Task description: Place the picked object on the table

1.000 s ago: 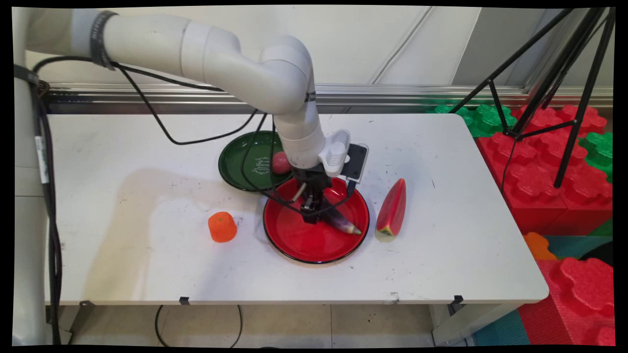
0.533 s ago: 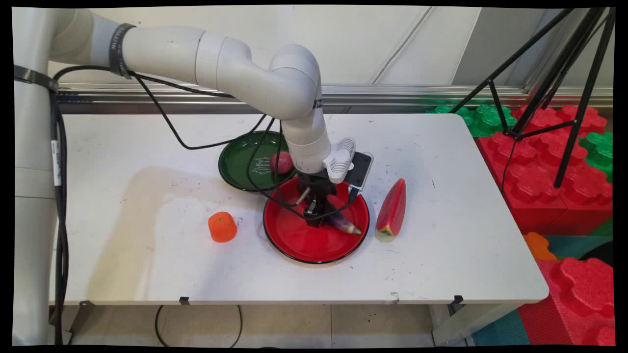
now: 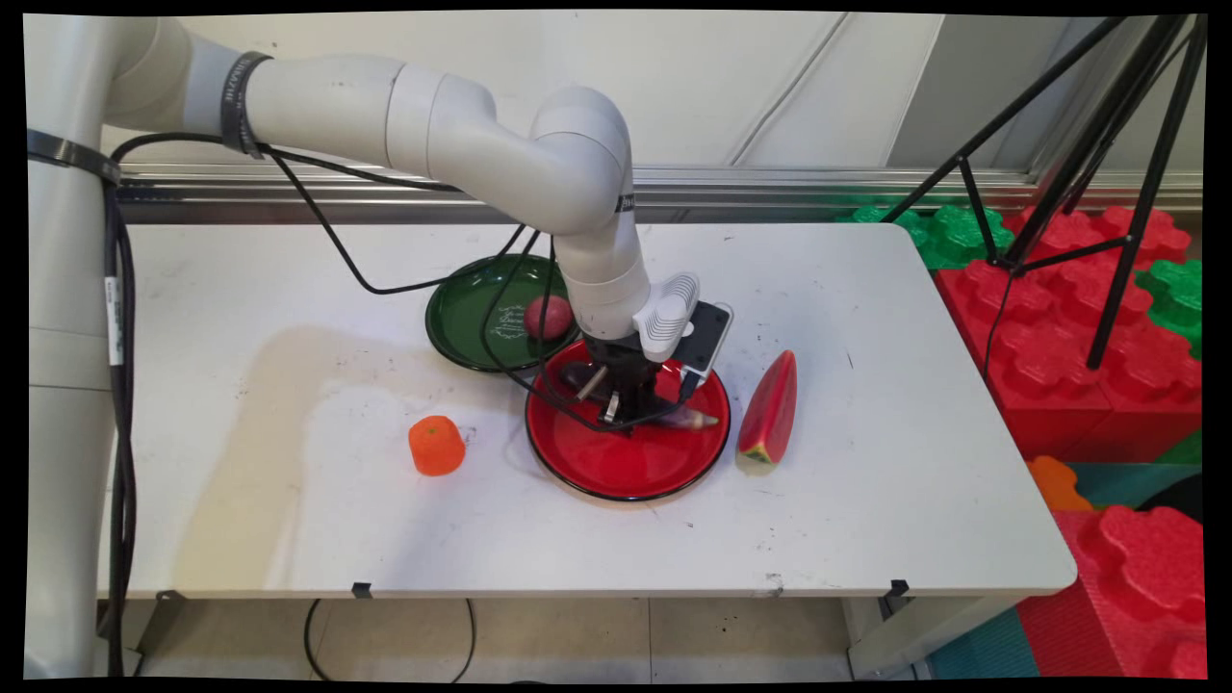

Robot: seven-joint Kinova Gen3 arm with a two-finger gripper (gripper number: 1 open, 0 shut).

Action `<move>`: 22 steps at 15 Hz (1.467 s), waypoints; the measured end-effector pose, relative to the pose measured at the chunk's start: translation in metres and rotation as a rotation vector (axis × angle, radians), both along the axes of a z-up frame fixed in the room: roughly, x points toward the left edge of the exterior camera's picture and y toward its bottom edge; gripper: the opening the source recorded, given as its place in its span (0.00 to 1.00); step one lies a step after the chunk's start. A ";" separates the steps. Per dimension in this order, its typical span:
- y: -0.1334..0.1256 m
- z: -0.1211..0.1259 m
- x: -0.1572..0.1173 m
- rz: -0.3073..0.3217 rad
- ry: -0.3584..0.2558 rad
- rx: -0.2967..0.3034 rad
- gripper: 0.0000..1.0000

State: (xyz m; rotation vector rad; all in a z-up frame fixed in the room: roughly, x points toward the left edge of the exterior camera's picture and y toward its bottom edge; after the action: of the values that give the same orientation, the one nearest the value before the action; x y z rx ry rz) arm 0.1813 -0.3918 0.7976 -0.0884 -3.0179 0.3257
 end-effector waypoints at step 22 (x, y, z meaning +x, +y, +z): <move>0.043 0.127 0.047 0.389 0.110 -0.152 0.00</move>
State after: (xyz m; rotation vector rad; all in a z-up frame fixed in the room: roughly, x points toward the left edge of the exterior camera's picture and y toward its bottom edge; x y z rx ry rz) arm 0.2281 -0.3486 0.9242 0.4924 -2.8796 0.5712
